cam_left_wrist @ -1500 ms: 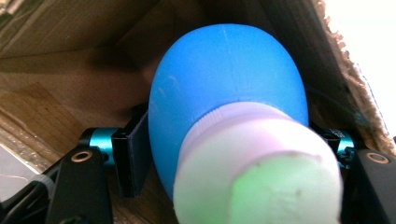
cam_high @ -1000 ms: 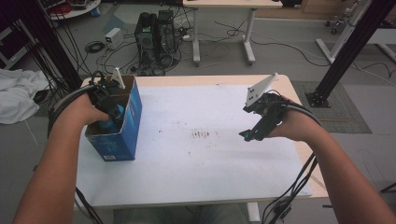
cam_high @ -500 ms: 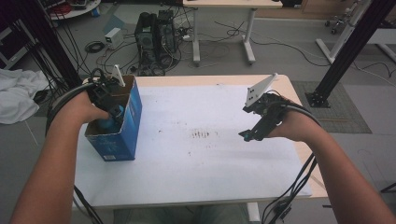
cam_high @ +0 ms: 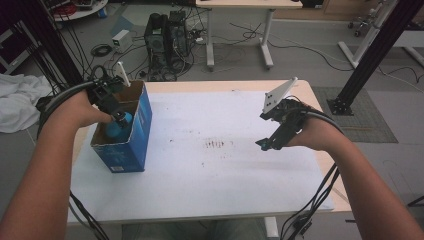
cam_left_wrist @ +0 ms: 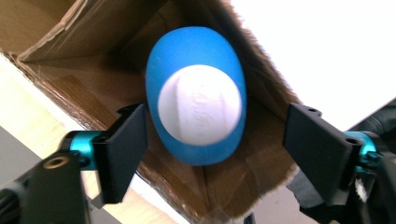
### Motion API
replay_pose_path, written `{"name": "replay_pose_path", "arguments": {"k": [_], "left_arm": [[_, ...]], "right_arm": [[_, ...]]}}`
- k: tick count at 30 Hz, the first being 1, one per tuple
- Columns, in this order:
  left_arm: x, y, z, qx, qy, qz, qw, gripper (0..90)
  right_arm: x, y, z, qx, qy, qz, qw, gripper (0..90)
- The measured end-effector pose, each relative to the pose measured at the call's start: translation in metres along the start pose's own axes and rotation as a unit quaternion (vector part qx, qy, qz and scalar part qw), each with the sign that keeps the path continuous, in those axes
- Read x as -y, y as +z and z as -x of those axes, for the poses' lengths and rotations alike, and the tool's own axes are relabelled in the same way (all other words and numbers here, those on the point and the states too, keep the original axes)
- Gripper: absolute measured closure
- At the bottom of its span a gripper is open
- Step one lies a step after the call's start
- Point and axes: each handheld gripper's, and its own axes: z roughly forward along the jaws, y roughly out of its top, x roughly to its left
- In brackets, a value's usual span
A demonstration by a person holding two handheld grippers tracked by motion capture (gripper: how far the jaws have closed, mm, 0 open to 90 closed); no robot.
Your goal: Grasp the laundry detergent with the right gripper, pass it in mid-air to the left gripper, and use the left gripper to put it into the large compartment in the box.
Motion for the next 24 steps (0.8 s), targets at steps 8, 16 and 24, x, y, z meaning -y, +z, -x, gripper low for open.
{"name": "replay_pose_path", "arguments": {"k": [8, 16, 24], "left_arm": [[-0.001, -0.018, 0.006, -0.011, 0.019, 0.002, 0.9998, 19.3], [0.0, -0.034, 0.011, -0.02, 0.046, 0.009, 0.9987, 16.6], [-0.001, -0.045, 0.02, -0.029, 0.09, 0.011, 0.9955, 13.9]], "right_arm": [[-0.002, 0.0, 0.001, -0.001, 0.001, -0.003, 1.0, 13.2], [-0.002, 0.0, 0.002, -0.002, 0.004, -0.005, 1.0, 13.2], [-0.004, 0.001, 0.004, -0.006, 0.0, -0.005, 1.0, 13.2]]}}
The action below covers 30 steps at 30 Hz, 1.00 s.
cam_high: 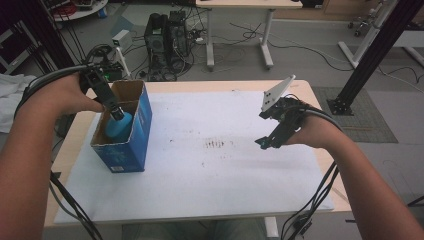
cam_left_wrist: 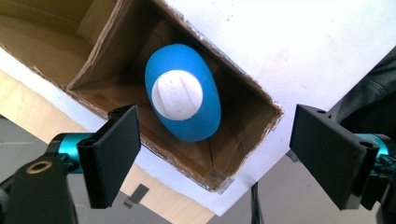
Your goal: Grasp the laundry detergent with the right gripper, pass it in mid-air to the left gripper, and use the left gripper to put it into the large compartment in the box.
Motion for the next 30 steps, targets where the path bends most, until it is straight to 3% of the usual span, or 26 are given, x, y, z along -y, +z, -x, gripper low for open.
{"name": "replay_pose_path", "arguments": {"k": [11, 13, 14, 15, 18, 22, 26, 28, 29, 30], "left_arm": [[-0.006, -0.016, 0.011, -0.004, 0.051, 0.003, 0.9987, 10.7], [-0.007, -0.018, 0.013, -0.007, 0.062, 0.004, 0.998, 9.2], [-0.007, -0.017, 0.015, -0.002, 0.055, 0.01, 0.9984, 9.3], [-0.008, -0.018, 0.014, -0.004, 0.072, 0.002, 0.9974, 9.3], [-0.01, -0.015, 0.019, 0.001, 0.081, 0.003, 0.9967, 9.1], [-0.015, -0.012, 0.025, 0.003, 0.125, -0.012, 0.9921, 8.2], [-0.019, -0.009, 0.035, -0.003, 0.156, -0.019, 0.9877, 8.2], [-0.021, -0.006, 0.04, 0.004, 0.165, -0.017, 0.9861, 8.2], [-0.021, -0.006, 0.042, 0.007, 0.177, -0.022, 0.9839, 8.2], [-0.021, -0.005, 0.046, 0.008, 0.177, -0.015, 0.984, 8.2]], "right_arm": [[-0.004, -0.002, -0.001, 0.0, 0.0, -0.007, 1.0, 13.2], [-0.005, -0.004, -0.002, 0.004, 0.001, -0.013, 0.9999, 13.2], [-0.005, -0.005, -0.001, 0.004, 0.0, -0.011, 0.9999, 13.2], [-0.006, -0.006, -0.001, 0.005, 0.001, -0.012, 0.9999, 13.2], [-0.009, -0.009, 0.0, 0.004, -0.004, -0.016, 0.9999, 13.2], [-0.013, -0.01, -0.001, 0.004, -0.003, -0.024, 0.9997, 13.2], [-0.017, -0.007, -0.001, 0.002, -0.007, -0.035, 0.9994, 13.2], [-0.019, -0.007, -0.002, 0.0, -0.008, -0.038, 0.9992, 13.2], [-0.021, -0.008, -0.002, -0.002, -0.01, -0.039, 0.9992, 13.2], [-0.022, -0.008, -0.002, -0.002, -0.013, -0.038, 0.9992, 13.2]]}}
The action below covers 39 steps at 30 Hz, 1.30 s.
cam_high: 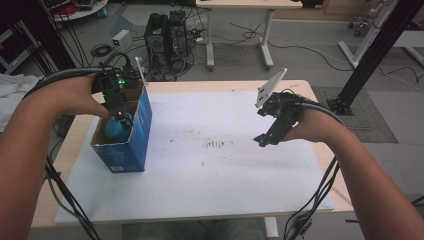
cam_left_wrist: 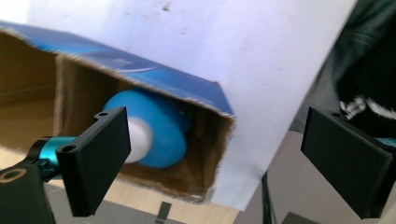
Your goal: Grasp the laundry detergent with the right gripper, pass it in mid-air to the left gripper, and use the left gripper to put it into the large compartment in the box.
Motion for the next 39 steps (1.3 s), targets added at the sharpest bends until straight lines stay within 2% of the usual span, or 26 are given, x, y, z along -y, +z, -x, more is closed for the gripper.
{"name": "replay_pose_path", "arguments": {"k": [2, 4, 6, 7, 12, 20, 27, 35, 38, 39], "left_arm": [[-0.003, -0.001, 0.002, 0.001, 0.021, -0.012, 0.9997, 8.3], [-0.006, 0.002, 0.009, 0.0, 0.023, -0.007, 0.9997, 8.2], [-0.009, 0.003, 0.012, -0.005, 0.036, -0.008, 0.9993, 8.2], [-0.011, 0.003, 0.014, -0.002, 0.039, -0.009, 0.9992, 8.2], [-0.024, 0.004, 0.022, -0.007, 0.059, -0.007, 0.9982, 8.2], [-0.036, 0.009, 0.027, -0.007, 0.059, -0.001, 0.9983, 8.3], [-0.048, 0.015, 0.026, -0.007, 0.064, -0.01, 0.9979, 8.2], [-0.062, 0.018, 0.023, -0.003, 0.072, -0.011, 0.9973, 8.2], [-0.064, 0.018, 0.021, -0.003, 0.069, -0.007, 0.9976, 8.2], [-0.064, 0.018, 0.021, -0.002, 0.069, -0.007, 0.9976, 8.2]], "right_arm": [[-0.002, -0.001, -0.001, -0.002, 0.0, -0.002, 1.0, 13.2], [-0.004, -0.001, -0.001, -0.002, 0.003, -0.01, 0.9999, 13.2], [-0.006, -0.001, 0.0, -0.004, -0.004, -0.012, 0.9999, 13.2], [-0.007, -0.001, -0.001, -0.003, 0.001, -0.016, 0.9999, 13.2], [-0.01, -0.001, 0.001, -0.009, -0.004, -0.026, 0.9996, 13.2], [-0.008, 0.0, 0.007, -0.018, -0.007, -0.034, 0.9992, 13.2], [-0.004, -0.001, 0.012, -0.019, -0.008, -0.039, 0.999, 13.2], [0.005, 0.0, 0.017, -0.03, -0.003, -0.055, 0.998, 13.2], [0.006, 0.003, 0.02, -0.026, -0.008, -0.059, 0.9979, 13.2], [0.005, 0.007, 0.024, -0.03, -0.041, -0.041, 0.9979, 13.2]]}}
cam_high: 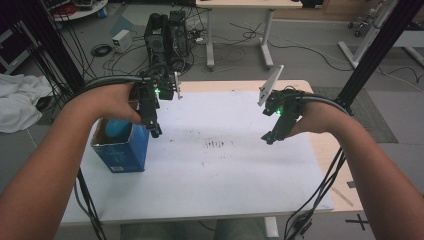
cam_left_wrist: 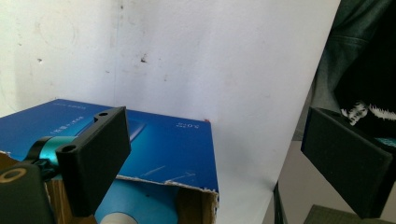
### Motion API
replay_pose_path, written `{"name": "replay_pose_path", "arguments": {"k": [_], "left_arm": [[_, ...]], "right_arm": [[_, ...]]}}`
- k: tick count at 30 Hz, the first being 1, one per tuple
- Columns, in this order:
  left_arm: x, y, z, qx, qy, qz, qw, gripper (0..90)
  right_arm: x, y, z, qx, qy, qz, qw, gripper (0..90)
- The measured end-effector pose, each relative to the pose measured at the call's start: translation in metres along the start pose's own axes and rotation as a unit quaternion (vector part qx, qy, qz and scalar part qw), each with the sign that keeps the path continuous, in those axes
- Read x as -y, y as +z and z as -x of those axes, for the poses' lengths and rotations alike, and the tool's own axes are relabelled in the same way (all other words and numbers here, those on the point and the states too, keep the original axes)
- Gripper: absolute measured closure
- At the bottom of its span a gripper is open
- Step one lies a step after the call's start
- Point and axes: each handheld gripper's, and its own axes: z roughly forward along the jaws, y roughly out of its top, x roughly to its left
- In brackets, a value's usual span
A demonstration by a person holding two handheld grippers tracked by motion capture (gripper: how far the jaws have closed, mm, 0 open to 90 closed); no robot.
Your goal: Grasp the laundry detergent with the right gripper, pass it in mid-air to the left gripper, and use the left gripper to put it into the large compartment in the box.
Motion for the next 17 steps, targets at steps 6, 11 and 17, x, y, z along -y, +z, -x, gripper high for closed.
{"name": "replay_pose_path", "arguments": {"k": [6, 11, 17], "left_arm": [[0.0002, 0.001, -0.0009, 0.0, 0.0, -0.002, 1.0, 8.2], [0.0016, 0.0011, -0.0025, -0.001, -0.002, -0.001, 1.0, 8.2], [-0.0013, 0.0025, -0.0028, 0.002, 0.0, 0.0, 1.0, 8.2]], "right_arm": [[-0.0035, 0.0008, -0.0015, -0.001, 0.027, -0.015, 0.9995, 13.2], [-0.0031, 0.0011, -0.0004, 0.001, 0.028, -0.016, 0.9995, 13.2], [-0.0018, -0.0005, -0.0002, 0.003, 0.034, -0.015, 0.9993, 13.2]]}}
